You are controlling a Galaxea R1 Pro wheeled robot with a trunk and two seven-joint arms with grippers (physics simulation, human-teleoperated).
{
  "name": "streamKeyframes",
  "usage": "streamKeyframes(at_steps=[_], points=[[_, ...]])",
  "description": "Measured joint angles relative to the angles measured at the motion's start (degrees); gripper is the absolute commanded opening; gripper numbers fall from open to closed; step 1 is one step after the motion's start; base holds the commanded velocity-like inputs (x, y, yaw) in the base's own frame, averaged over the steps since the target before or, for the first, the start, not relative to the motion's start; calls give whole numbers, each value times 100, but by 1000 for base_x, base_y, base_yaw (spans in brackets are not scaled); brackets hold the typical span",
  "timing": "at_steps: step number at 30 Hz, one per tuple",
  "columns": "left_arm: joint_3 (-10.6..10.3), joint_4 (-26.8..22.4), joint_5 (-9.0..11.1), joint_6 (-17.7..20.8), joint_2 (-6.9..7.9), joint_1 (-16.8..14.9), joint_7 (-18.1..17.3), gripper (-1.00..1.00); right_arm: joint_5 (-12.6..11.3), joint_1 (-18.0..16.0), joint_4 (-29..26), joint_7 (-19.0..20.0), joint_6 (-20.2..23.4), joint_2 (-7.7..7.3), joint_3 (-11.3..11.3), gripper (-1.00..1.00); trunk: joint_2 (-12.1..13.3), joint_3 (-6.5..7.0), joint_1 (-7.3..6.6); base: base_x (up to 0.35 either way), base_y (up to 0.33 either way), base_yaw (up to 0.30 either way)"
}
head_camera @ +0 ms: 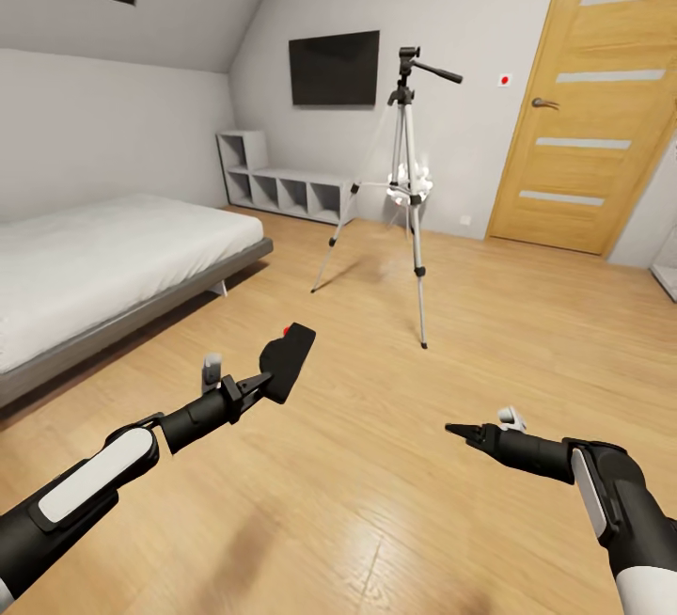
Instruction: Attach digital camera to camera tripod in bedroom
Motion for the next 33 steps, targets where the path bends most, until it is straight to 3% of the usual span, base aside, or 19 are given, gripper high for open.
streamKeyframes(at_steps=[33], points=[[0,0,-34,1,-24,0,15,-100,-20,0,1,15,0,0,0,100,44,732,-85,0,0,0]])
